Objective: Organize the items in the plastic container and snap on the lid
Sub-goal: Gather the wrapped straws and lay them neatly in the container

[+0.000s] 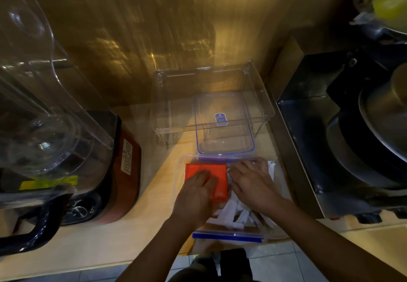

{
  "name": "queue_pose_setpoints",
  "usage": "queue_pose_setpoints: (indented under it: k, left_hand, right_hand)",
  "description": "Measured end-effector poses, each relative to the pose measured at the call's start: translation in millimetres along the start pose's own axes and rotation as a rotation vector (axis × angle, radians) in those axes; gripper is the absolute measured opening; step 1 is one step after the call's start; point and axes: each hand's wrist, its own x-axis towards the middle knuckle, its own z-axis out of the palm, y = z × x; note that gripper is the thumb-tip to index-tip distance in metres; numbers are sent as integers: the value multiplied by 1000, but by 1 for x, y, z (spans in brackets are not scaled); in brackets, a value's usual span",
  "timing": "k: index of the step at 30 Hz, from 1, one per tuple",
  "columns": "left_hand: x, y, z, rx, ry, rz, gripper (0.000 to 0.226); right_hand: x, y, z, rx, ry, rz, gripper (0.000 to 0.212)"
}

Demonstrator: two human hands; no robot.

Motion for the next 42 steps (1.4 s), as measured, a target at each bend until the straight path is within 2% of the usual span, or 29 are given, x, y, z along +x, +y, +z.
queue_pose_setpoints:
  k: [2, 4, 6, 8, 11, 17, 20, 23, 24, 27, 29, 33, 38, 41, 42]
  left_hand:
    - [4, 14, -5, -250, 124, -57, 35]
    - [11, 34, -8, -595, 88, -171, 22]
    - [20, 51, -10, -864, 40, -281, 17]
    - [29, 61, -13, -1048, -38, -392, 23]
    - [42, 71, -11, -1175, -128, -462, 26]
    - [69, 88, -5, -1180, -84, -628, 47]
    - [71, 93, -3, -1153, -122, -636, 41]
    - [66, 95, -4, -1167, -113, -587, 28]
    - [64, 95, -4, -1169, -112, -560, 23]
    - [57, 89, -4, -1246, -90, -521, 28]
    - [54, 86, -5, -1284, -51, -500, 31]
    - [48, 90, -5, -1309, 27, -471, 28]
    - [43, 89, 0, -1529, -79, -498, 36]
    - [44, 89, 0, -1589, 32, -564, 23]
    - [44, 88, 0, -1634, 89, -608, 19]
  right_hand:
    - [-10, -1, -8, 65, 172, 61, 25]
    - [-22, -1, -14, 202, 240, 226, 17]
    - [-33, 1, -15, 331, 196, 447, 19]
    - [-40, 3, -15, 418, 94, 621, 37]
    - [-42, -1, -15, 580, 38, 775, 51]
    - [-29, -2, -2, 837, 29, 892, 54]
    - [-28, -8, 5, 777, -1, 858, 54]
    - [-29, -14, 12, 692, -36, 761, 44]
    - [-29, -14, 13, 669, -31, 741, 36]
    - [-33, -10, 14, 767, 75, 683, 24]
    - [-36, -10, 11, 893, 153, 646, 25]
    - [-36, -7, 10, 919, 192, 586, 23]
    - [-33, -13, 11, 777, 228, 441, 24]
    - [-29, -19, 12, 652, 245, 318, 27]
    - [-29, -21, 13, 698, 211, 304, 31]
